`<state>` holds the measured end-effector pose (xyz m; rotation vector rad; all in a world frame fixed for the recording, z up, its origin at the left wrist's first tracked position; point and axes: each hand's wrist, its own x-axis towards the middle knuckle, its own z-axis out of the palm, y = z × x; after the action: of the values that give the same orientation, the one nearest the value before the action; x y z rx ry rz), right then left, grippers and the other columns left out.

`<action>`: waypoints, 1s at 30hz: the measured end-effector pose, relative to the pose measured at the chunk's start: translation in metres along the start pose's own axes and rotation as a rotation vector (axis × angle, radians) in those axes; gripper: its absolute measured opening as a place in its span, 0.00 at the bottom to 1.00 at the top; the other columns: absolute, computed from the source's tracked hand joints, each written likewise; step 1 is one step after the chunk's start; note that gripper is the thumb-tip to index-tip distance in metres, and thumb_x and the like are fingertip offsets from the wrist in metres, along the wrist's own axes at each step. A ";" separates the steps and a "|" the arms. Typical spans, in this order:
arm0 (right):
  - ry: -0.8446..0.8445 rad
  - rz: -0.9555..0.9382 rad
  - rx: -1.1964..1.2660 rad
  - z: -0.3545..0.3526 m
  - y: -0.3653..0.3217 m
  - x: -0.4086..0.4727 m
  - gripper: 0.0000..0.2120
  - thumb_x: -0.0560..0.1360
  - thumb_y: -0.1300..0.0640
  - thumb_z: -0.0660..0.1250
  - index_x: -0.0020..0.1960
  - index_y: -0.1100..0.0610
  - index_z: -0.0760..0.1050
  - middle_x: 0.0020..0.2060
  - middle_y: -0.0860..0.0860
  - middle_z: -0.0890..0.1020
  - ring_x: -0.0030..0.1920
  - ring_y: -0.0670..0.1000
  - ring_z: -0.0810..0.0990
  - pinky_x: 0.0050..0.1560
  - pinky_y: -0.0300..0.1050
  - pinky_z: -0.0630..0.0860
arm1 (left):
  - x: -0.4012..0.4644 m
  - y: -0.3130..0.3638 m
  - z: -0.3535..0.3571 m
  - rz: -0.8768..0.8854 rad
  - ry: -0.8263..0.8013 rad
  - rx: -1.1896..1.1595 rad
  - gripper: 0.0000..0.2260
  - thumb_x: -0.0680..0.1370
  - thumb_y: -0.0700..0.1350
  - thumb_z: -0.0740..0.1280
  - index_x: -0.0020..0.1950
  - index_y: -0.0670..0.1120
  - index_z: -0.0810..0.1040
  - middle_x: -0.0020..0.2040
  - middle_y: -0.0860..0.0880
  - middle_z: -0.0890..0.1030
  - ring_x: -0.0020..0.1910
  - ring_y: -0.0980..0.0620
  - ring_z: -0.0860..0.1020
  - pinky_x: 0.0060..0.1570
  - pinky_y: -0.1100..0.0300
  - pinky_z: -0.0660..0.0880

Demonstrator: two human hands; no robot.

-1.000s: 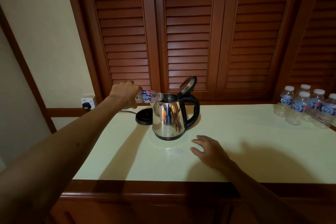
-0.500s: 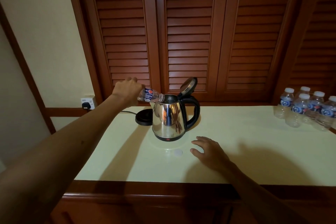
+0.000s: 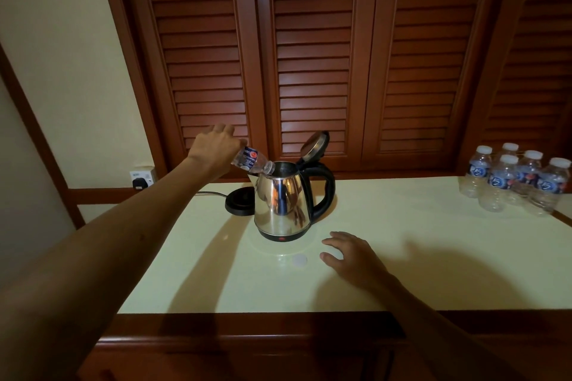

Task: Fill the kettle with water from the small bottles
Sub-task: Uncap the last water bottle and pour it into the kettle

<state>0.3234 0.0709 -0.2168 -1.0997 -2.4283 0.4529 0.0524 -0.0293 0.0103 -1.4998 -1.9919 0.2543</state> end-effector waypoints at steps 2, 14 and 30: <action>-0.002 0.001 0.007 0.000 0.000 0.000 0.23 0.76 0.40 0.62 0.67 0.48 0.75 0.71 0.46 0.71 0.71 0.48 0.67 0.71 0.46 0.62 | 0.004 0.000 -0.001 0.028 0.023 0.044 0.29 0.75 0.52 0.72 0.75 0.54 0.67 0.64 0.42 0.71 0.64 0.44 0.70 0.59 0.51 0.74; -0.012 0.022 0.011 -0.003 -0.003 -0.001 0.24 0.75 0.40 0.64 0.67 0.49 0.75 0.71 0.46 0.71 0.71 0.48 0.67 0.71 0.45 0.62 | 0.017 0.000 0.002 0.094 0.071 0.138 0.29 0.76 0.53 0.72 0.75 0.53 0.67 0.66 0.42 0.71 0.66 0.44 0.69 0.62 0.52 0.71; -0.038 0.020 -0.023 -0.002 -0.003 0.002 0.23 0.75 0.40 0.62 0.66 0.47 0.75 0.71 0.46 0.71 0.71 0.48 0.68 0.73 0.50 0.63 | -0.066 0.050 0.083 -0.380 -0.181 -1.330 0.22 0.66 0.44 0.81 0.58 0.47 0.80 0.49 0.50 0.84 0.48 0.51 0.82 0.50 0.57 0.77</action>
<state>0.3213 0.0708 -0.2137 -1.1359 -2.4631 0.4570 0.0545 -0.0555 -0.1042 -1.7018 -2.6665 -1.3829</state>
